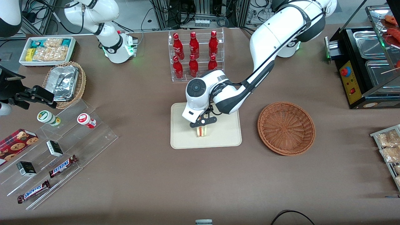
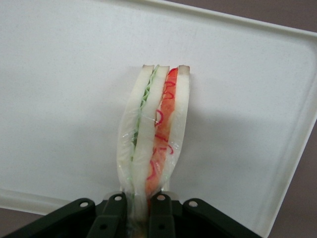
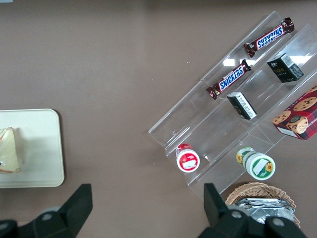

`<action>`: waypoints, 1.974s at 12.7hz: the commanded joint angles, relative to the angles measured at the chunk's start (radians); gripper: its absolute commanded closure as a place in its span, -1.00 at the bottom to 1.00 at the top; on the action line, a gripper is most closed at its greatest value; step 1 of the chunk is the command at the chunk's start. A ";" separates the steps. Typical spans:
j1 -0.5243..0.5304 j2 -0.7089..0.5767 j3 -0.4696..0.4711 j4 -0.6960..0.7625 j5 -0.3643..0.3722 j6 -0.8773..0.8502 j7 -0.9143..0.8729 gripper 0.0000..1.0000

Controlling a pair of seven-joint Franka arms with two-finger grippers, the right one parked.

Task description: Place sandwich from basket to tray

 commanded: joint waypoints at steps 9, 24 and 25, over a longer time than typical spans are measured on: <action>-0.018 0.022 0.009 0.053 0.021 -0.119 -0.004 -0.98; 0.200 -0.323 0.005 0.020 -0.020 -0.465 0.227 -1.00; 0.220 -0.335 0.003 0.001 -0.020 -0.470 0.249 -1.00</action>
